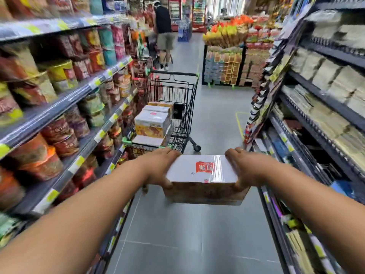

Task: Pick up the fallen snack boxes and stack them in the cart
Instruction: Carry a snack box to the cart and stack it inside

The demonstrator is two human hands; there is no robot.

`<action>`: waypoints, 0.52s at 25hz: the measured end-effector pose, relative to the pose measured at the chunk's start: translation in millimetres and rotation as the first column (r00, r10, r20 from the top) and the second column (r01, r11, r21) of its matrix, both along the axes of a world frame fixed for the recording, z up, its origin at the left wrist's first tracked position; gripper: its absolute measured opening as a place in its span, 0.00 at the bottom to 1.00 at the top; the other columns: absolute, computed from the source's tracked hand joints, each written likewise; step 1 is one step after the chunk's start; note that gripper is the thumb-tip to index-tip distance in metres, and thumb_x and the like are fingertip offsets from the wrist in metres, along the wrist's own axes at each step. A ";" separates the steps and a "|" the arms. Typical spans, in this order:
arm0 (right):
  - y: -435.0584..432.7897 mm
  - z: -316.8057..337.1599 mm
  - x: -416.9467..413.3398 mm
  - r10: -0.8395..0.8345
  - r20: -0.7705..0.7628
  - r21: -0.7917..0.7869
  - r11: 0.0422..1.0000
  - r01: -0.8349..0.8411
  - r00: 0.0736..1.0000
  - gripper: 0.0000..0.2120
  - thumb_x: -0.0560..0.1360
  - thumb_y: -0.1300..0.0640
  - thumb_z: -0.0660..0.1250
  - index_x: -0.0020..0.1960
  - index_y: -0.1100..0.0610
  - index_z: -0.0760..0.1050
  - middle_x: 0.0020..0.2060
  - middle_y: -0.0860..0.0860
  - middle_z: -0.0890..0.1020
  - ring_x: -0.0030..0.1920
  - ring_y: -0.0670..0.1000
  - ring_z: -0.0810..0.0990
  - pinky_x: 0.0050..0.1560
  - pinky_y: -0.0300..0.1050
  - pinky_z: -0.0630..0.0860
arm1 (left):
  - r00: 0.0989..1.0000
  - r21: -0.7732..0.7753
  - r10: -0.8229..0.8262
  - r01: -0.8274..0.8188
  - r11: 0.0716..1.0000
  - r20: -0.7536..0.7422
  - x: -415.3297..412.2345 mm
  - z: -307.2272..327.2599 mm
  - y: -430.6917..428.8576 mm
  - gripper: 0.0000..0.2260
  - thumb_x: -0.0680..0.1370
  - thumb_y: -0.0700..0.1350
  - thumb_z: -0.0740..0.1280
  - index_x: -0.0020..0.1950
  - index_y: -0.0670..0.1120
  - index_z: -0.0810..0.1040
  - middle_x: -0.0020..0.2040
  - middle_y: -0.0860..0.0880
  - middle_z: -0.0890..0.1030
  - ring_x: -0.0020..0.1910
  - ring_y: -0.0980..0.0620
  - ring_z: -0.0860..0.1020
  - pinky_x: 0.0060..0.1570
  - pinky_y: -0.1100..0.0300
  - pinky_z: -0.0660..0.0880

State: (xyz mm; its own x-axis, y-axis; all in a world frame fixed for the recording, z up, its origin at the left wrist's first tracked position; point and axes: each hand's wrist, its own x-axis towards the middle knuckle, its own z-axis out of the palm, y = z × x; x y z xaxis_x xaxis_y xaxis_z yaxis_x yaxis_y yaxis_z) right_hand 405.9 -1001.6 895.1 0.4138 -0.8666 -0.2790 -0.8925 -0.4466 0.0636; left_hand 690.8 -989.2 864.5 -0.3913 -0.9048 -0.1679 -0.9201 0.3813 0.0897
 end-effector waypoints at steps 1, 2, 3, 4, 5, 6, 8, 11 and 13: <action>-21.2 -1.1 18.2 0.004 0.009 -0.006 1.000 -0.004 1.000 0.42 0.57 0.36 0.74 0.63 0.50 0.59 0.56 0.51 0.71 0.51 0.57 0.77 0.48 0.52 0.78 | 1.000 0.000 0.001 -0.001 1.000 0.014 18.1 0.6 -22.3 0.47 0.64 0.56 0.76 0.77 0.49 0.55 0.71 0.47 0.65 0.71 0.46 0.64 0.70 0.54 0.62; -39.6 -3.1 32.2 0.006 0.014 -0.010 1.000 -0.006 1.000 0.43 0.58 0.36 0.74 0.64 0.50 0.59 0.57 0.51 0.71 0.51 0.57 0.77 0.48 0.52 0.77 | 0.999 0.004 -0.001 0.001 1.000 0.034 32.5 1.4 -41.6 0.47 0.65 0.56 0.76 0.77 0.49 0.54 0.71 0.46 0.64 0.71 0.45 0.63 0.70 0.53 0.62; -56.6 -5.3 43.5 0.004 0.017 -0.006 1.000 -0.004 1.000 0.44 0.58 0.36 0.74 0.65 0.50 0.58 0.57 0.51 0.71 0.52 0.57 0.78 0.48 0.51 0.77 | 0.998 0.009 -0.001 0.000 1.000 0.055 44.4 1.2 -59.7 0.47 0.65 0.56 0.76 0.77 0.49 0.54 0.71 0.46 0.64 0.71 0.44 0.63 0.70 0.52 0.62; -78.0 -8.5 55.4 0.000 0.028 0.000 1.000 0.000 1.000 0.44 0.58 0.36 0.74 0.66 0.50 0.58 0.58 0.50 0.71 0.52 0.57 0.78 0.48 0.51 0.77 | 0.998 0.016 0.000 -0.001 1.000 0.069 57.7 -0.4 -81.4 0.47 0.64 0.57 0.75 0.77 0.49 0.54 0.71 0.46 0.64 0.71 0.44 0.63 0.70 0.51 0.63; -99.5 -10.9 66.6 0.001 0.041 0.005 1.000 -0.001 0.999 0.45 0.58 0.37 0.74 0.67 0.49 0.57 0.59 0.50 0.71 0.53 0.57 0.77 0.48 0.51 0.77 | 0.997 0.022 0.003 -0.005 1.000 0.074 70.1 -2.6 -101.6 0.47 0.64 0.57 0.75 0.76 0.49 0.55 0.71 0.46 0.64 0.71 0.44 0.63 0.70 0.51 0.63; -121.9 -14.5 77.3 0.012 0.050 0.014 1.000 -0.012 0.999 0.46 0.58 0.37 0.74 0.68 0.49 0.57 0.59 0.51 0.71 0.53 0.57 0.77 0.50 0.52 0.77 | 0.997 0.025 0.008 -0.010 1.000 0.072 81.5 -5.1 -120.6 0.47 0.64 0.57 0.75 0.76 0.49 0.56 0.71 0.46 0.64 0.71 0.44 0.63 0.70 0.51 0.63; -169.1 -22.9 99.4 0.038 0.056 0.032 0.999 -0.040 0.998 0.47 0.58 0.38 0.74 0.70 0.50 0.56 0.60 0.51 0.70 0.54 0.57 0.77 0.51 0.52 0.77 | 0.996 0.022 0.025 -0.027 0.999 0.084 104.9 -13.9 -161.3 0.46 0.64 0.57 0.75 0.76 0.48 0.56 0.69 0.47 0.65 0.70 0.45 0.64 0.70 0.53 0.63; -236.7 -38.0 130.6 0.081 0.055 0.046 0.995 -0.083 0.995 0.45 0.61 0.39 0.74 0.70 0.52 0.57 0.62 0.51 0.70 0.55 0.58 0.77 0.48 0.49 0.76 | 0.993 0.055 0.086 -0.091 0.994 0.085 134.8 -25.3 -218.9 0.47 0.64 0.56 0.75 0.76 0.50 0.55 0.69 0.48 0.65 0.69 0.46 0.65 0.70 0.52 0.63; -281.4 -43.3 149.0 0.118 0.070 0.040 0.992 -0.120 0.991 0.44 0.62 0.40 0.74 0.71 0.52 0.57 0.63 0.52 0.69 0.55 0.57 0.77 0.49 0.49 0.76 | 0.989 0.085 0.132 -0.138 0.987 0.072 151.3 -28.2 -253.2 0.46 0.64 0.55 0.75 0.77 0.50 0.54 0.69 0.48 0.65 0.69 0.47 0.64 0.69 0.52 0.64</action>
State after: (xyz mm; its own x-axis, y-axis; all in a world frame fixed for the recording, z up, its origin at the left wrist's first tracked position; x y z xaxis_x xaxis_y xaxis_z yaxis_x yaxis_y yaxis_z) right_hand 555.0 -1283.0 851.9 0.5323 -0.7977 -0.2835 -0.8344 -0.5509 -0.0165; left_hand 842.1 -1242.4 836.3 -0.2518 -0.9286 -0.2726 -0.9676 0.2463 0.0550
